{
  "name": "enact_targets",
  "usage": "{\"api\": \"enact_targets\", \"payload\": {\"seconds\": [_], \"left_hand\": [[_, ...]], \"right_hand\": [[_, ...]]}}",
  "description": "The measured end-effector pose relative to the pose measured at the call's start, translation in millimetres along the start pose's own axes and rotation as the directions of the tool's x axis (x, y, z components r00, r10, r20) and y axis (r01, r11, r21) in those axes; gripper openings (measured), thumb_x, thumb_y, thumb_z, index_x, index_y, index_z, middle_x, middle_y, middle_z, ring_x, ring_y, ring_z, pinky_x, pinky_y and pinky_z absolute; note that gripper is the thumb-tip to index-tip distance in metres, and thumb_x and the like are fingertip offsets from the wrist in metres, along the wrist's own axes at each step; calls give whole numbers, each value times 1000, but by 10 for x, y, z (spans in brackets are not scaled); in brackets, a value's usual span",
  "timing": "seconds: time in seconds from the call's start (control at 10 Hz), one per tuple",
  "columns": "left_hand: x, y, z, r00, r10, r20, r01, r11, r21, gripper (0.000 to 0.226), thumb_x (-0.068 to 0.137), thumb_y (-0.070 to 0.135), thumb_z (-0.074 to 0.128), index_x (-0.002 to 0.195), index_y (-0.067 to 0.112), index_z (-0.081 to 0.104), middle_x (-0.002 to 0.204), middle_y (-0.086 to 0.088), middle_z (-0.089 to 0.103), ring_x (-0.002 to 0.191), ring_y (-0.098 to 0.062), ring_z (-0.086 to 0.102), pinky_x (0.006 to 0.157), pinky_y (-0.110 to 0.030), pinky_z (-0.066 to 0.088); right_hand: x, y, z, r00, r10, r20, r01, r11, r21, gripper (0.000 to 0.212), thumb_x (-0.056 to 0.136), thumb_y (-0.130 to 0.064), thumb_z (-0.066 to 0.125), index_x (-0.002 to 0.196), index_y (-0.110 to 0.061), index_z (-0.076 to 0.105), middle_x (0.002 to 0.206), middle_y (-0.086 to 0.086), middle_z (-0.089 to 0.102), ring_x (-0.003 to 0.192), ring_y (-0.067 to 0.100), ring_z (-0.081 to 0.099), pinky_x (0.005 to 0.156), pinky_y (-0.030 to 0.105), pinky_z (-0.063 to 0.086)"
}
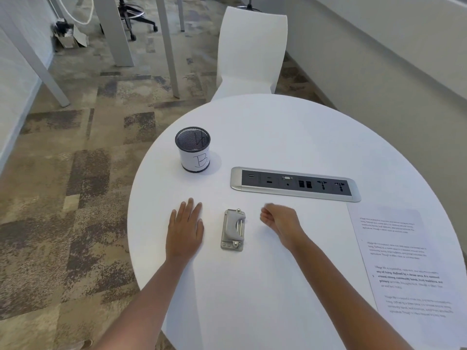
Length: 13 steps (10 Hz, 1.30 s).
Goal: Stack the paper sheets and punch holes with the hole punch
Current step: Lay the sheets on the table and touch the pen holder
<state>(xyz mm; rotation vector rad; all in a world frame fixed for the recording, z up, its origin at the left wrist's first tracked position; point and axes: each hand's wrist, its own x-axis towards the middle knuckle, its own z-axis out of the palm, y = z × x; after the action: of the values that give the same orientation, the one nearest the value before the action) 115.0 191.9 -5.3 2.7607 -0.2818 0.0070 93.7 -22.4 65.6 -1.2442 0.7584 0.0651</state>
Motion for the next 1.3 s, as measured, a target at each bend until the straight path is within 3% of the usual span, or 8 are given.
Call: {"api": "enact_targets", "payload": {"seconds": [0.2,0.3,0.4,0.5,0.7,0.9,1.1,1.3], "left_hand": [[108,-35,-36,1000,1,14,-1,1000,15,51,84,23,31,123,7,60,132,-18,57,119,-36,56,97,-54,44],[130,-45,-38,1000,10,28,-11,1000,26,51,83,24,32,123,8,59,132,-17,57,120,-35,56,97,-54,44],[136,-47,-36,999,14,31,-15,999,31,51,83,24,32,124,10,59,134,-16,56,122,-34,55,98,-54,43],[135,-53,-47,999,10,31,-11,999,40,51,83,24,32,124,10,59,133,-15,57,121,-33,55,98,-53,44],[148,-47,-47,1000,6,31,-8,999,51,50,83,24,33,123,12,60,133,-14,57,120,-32,56,97,-52,45],[147,-54,-26,1000,3,25,-5,999,53,50,84,24,33,124,12,59,134,-13,56,122,-31,55,99,-51,44],[147,-50,-33,1000,4,21,-5,999,52,50,83,24,33,123,11,60,133,-14,57,121,-32,56,98,-52,45],[144,-33,-50,1000,-7,27,6,999,46,50,83,24,33,124,12,59,134,-14,56,123,-32,54,100,-52,44]], "right_hand": [[231,-508,913,958,-235,163,269,935,-231,13,84,3,48,74,0,56,65,9,43,55,15,44,54,19,47],[328,-699,1256,921,-349,175,390,837,-384,21,86,-3,50,77,13,61,71,16,51,54,14,54,71,34,56],[396,-867,1497,861,-459,220,503,703,-503,21,84,-4,48,69,7,58,69,20,58,58,20,54,76,43,54],[487,-960,1681,813,-522,257,557,568,-606,25,84,-4,43,82,17,56,84,33,64,66,25,49,68,40,50],[606,-1011,1796,802,-490,341,567,447,-692,25,84,2,42,89,13,64,101,25,67,90,38,60,84,45,50],[644,-991,1773,813,-481,328,558,483,-675,22,83,2,45,86,13,64,91,25,68,80,34,59,85,46,51],[658,-1005,1739,836,-444,321,530,506,-680,13,80,-3,55,69,-9,59,56,-5,51,73,20,54,75,32,49],[740,-954,1770,858,-425,290,504,582,-639,24,82,0,46,86,20,60,82,34,61,68,23,46,80,45,51]]}}
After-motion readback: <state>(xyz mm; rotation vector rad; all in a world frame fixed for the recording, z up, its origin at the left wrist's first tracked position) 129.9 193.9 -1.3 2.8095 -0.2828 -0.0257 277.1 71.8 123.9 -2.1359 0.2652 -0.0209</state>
